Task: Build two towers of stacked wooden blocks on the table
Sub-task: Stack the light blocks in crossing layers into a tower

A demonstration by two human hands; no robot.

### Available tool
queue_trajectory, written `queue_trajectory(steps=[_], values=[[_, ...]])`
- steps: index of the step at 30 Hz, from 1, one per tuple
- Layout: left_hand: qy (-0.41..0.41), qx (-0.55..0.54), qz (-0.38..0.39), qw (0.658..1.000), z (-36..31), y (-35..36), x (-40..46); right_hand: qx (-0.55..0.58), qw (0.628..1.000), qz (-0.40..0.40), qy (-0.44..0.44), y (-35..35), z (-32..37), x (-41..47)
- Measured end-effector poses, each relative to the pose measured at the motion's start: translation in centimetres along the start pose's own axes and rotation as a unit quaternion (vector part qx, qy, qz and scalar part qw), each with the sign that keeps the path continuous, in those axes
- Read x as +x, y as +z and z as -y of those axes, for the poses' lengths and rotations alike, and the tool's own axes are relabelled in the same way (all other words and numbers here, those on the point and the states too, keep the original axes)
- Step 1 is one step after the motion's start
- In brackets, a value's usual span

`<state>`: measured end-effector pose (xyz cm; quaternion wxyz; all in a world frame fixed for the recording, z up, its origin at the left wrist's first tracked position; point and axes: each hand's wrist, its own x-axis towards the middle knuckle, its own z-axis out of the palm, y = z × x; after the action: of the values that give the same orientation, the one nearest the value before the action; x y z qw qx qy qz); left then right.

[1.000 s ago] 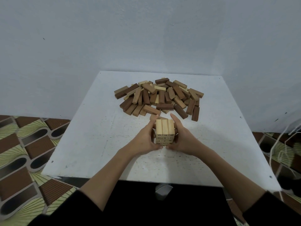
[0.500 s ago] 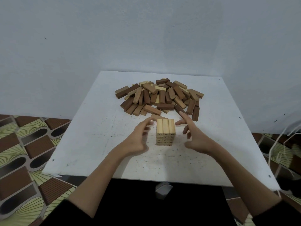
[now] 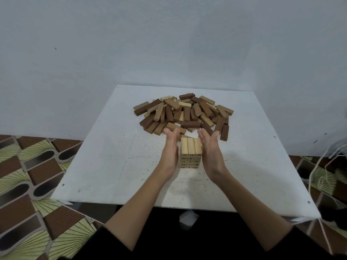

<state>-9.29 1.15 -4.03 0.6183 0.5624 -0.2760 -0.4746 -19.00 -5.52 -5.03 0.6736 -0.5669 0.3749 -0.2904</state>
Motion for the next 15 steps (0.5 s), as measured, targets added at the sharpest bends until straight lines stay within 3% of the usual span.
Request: queue_trajectory(steps=[15], values=[[-0.009,0.040,0.005,0.999,0.8,0.3,0.4,0.005,0.999,0.020,0.025,1.0,1.1,-1.1]])
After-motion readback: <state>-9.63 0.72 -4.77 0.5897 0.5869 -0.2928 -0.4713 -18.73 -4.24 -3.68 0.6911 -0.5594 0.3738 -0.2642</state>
